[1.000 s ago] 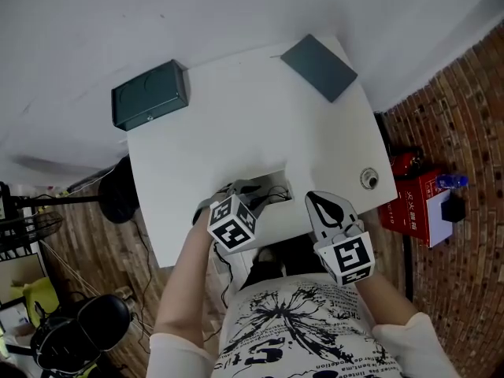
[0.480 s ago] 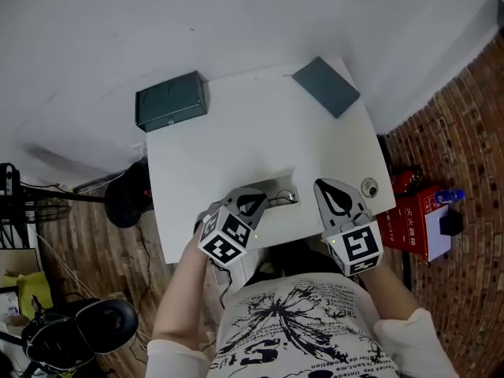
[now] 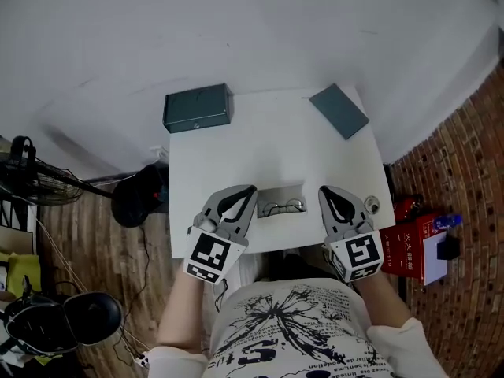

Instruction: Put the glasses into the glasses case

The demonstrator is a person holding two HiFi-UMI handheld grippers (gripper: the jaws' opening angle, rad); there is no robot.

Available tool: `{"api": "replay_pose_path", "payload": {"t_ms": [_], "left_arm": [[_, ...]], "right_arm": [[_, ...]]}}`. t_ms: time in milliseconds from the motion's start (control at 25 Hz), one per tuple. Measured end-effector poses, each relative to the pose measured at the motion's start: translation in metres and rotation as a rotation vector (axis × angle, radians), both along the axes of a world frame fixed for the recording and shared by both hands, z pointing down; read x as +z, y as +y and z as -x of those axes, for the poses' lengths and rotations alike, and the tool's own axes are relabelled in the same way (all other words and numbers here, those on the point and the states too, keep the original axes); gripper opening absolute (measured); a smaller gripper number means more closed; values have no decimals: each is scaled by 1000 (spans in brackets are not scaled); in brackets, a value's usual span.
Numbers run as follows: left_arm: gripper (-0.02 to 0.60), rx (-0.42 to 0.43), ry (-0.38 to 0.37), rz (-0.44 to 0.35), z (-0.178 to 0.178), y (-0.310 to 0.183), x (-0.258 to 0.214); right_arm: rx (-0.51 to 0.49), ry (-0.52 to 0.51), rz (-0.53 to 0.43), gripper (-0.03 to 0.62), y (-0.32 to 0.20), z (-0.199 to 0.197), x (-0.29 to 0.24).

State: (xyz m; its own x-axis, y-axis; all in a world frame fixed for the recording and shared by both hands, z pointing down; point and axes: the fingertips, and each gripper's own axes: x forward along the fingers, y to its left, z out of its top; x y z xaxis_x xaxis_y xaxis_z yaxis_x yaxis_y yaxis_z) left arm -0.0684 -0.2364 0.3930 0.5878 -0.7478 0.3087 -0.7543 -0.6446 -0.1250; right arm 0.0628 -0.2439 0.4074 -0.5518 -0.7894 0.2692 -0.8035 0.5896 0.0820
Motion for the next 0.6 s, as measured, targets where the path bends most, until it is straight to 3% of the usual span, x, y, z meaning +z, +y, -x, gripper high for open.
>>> {"api": "replay_pose_path", "payload": {"t_ms": [280, 440, 600], "left_arm": [[15, -159, 159, -86, 35, 25, -32], [15, -243, 192, -111, 55, 40, -41], [15, -256, 182, -118, 64, 44, -43]], "right_arm": [[-30, -11, -51, 12, 14, 13, -22], [-39, -33, -79, 12, 18, 18, -36], [-52, -28, -101, 11, 23, 22, -39]]}}
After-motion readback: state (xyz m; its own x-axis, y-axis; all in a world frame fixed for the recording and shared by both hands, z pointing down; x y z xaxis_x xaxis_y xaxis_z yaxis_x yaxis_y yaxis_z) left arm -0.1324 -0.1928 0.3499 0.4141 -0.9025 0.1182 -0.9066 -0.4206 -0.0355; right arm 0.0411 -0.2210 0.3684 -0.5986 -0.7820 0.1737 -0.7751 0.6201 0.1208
